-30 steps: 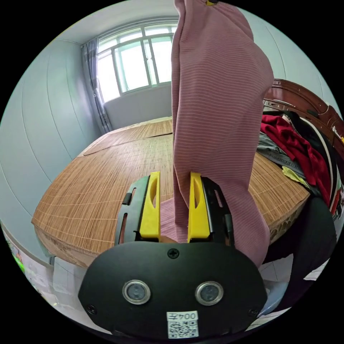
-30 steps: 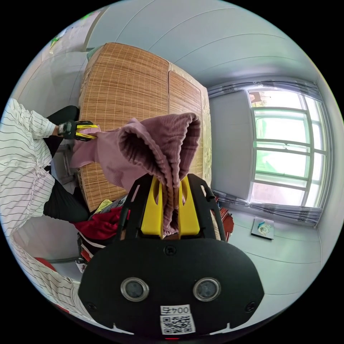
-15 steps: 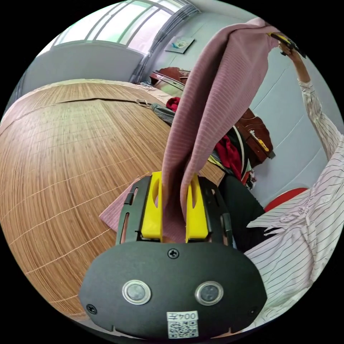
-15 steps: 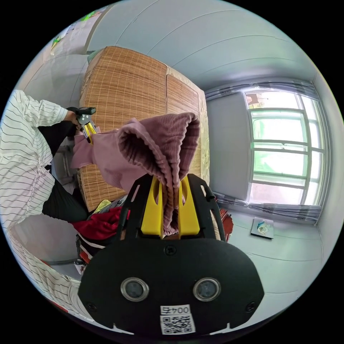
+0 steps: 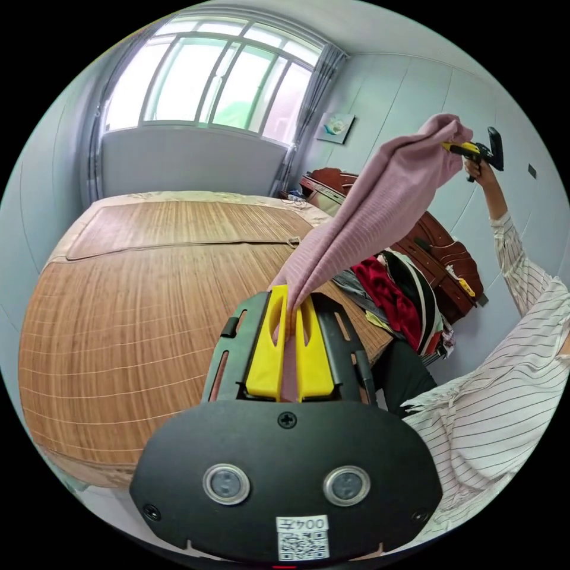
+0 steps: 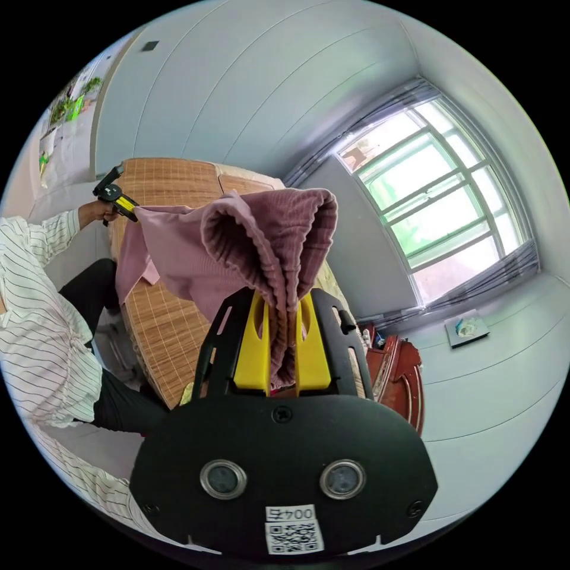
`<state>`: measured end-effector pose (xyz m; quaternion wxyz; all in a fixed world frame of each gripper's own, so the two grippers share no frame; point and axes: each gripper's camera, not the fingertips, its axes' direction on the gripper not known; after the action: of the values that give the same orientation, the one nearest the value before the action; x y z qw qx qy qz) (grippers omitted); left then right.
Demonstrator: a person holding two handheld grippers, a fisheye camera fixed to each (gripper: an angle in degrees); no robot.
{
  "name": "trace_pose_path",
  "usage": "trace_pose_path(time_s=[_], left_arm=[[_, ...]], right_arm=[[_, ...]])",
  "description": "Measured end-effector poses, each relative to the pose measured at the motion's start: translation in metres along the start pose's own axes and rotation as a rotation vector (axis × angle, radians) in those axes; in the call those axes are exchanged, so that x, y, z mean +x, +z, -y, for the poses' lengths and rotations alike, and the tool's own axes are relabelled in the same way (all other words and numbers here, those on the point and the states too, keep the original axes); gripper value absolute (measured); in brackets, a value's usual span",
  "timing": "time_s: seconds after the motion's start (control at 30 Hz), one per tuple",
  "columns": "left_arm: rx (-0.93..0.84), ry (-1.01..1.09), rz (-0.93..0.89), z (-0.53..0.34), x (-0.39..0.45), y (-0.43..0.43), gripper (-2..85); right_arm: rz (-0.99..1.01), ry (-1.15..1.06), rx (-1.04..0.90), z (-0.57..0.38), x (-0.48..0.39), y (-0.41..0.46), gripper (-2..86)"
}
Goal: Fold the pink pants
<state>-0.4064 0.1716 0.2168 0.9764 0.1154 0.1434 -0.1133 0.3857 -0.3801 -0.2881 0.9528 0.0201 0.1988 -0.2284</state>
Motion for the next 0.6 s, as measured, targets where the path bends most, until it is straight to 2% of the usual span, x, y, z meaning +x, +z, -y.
trace_pose_path(time_s=[0.2,0.37,0.5,0.6], left_arm=[[-0.041,-0.019,0.157,0.065,-0.024,-0.096,-0.2],[-0.248,0.029,0.348,0.131,-0.016,-0.14,-0.3],[-0.437,0.022,0.394,0.173,-0.028,-0.104,-0.3],[-0.637,0.005,0.408,0.198,-0.056,-0.015,-0.3]], right_arm=[[0.192,0.182,0.144,-0.079,-0.067,0.051,6.0],[0.432,0.389,0.19,-0.149,-0.144,0.131,6.0],[0.689,0.628,0.139,-0.219,-0.223,0.232,5.9],[0.845,0.806,0.051,-0.277,-0.281,0.314,6.0]])
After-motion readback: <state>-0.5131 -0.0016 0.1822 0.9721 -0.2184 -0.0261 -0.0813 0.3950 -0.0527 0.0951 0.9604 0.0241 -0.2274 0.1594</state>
